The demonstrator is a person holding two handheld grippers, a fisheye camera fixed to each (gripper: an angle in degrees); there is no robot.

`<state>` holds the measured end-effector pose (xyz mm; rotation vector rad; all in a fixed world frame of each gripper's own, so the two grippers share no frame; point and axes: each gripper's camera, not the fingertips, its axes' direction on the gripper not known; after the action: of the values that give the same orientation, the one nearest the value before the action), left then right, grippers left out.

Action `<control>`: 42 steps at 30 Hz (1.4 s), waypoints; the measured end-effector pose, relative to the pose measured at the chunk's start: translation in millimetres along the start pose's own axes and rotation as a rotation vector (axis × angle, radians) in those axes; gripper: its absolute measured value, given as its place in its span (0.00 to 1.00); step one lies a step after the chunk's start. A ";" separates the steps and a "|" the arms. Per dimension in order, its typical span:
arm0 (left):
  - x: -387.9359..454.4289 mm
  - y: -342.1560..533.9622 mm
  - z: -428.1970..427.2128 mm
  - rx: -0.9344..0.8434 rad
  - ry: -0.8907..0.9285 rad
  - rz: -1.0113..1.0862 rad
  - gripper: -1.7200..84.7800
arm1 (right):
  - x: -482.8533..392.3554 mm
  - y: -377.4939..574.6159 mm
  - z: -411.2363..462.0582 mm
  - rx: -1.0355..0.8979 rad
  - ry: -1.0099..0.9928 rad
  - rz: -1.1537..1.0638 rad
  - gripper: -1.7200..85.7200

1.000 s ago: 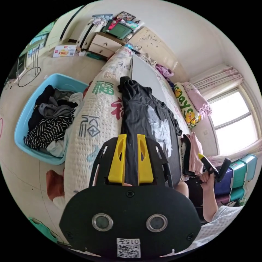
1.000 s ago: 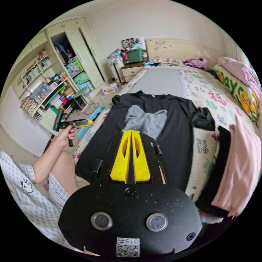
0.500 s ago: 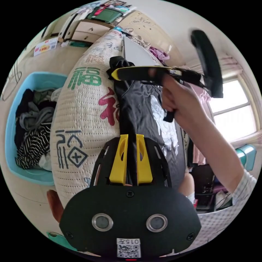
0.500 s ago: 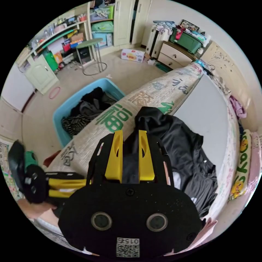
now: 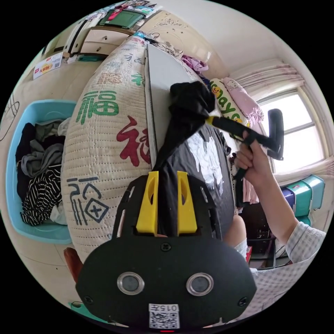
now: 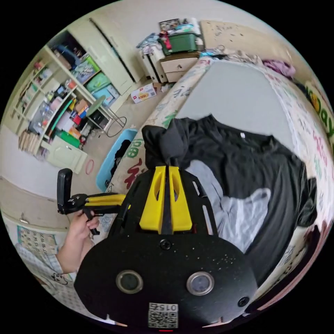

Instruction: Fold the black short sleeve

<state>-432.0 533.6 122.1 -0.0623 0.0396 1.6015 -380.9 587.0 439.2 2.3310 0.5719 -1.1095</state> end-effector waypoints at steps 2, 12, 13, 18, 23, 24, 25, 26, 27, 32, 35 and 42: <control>5.1 1.7 -3.4 0.016 -0.014 0.016 0.12 | 24.9 19.4 4.3 -0.035 0.001 0.071 0.03; 37.8 8.6 -13.1 0.157 0.071 0.204 0.11 | 47.5 21.6 -1.1 0.009 0.077 0.014 0.12; 40.8 8.4 -10.9 0.158 0.071 0.216 0.11 | 48.2 13.9 4.4 0.004 0.070 0.012 0.12; 53.9 -3.8 -8.9 0.181 -0.031 0.221 0.16 | 75.4 -2.7 46.3 -0.073 0.028 0.086 0.13; 58.5 -75.4 -5.8 0.282 -0.042 0.136 0.20 | 94.8 3.4 52.1 -0.062 0.012 0.131 0.05; 61.4 -96.7 2.9 0.256 -0.005 0.129 0.20 | 96.5 4.9 50.2 -0.056 0.018 0.121 0.04; 62.5 -115.6 15.7 0.206 -0.006 0.102 0.20 | 98.1 5.9 48.5 -0.053 0.017 0.107 0.03; 62.5 -124.1 22.9 0.172 -0.007 0.090 0.20 | 98.8 6.1 47.9 -0.053 0.015 0.101 0.03; 64.7 -137.9 36.6 0.107 -0.021 0.088 0.20 | 100.0 6.0 47.4 -0.053 0.015 0.093 0.02; 78.6 -143.3 46.3 0.072 -0.024 0.140 0.04 | 93.8 -3.5 46.4 -0.020 0.059 0.045 0.02; 65.5 -123.2 6.2 0.243 -0.022 0.094 0.03 | 60.0 -21.5 35.3 0.108 0.182 -0.050 0.02; -9.3 -55.0 -74.7 0.527 -0.072 -0.178 0.01 | -92.3 -110.1 100.6 0.169 0.026 -0.325 0.02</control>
<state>-375.6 521.3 48.9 0.3909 0.3877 1.3715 -555.6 600.0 430.1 2.4573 0.9246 -1.3171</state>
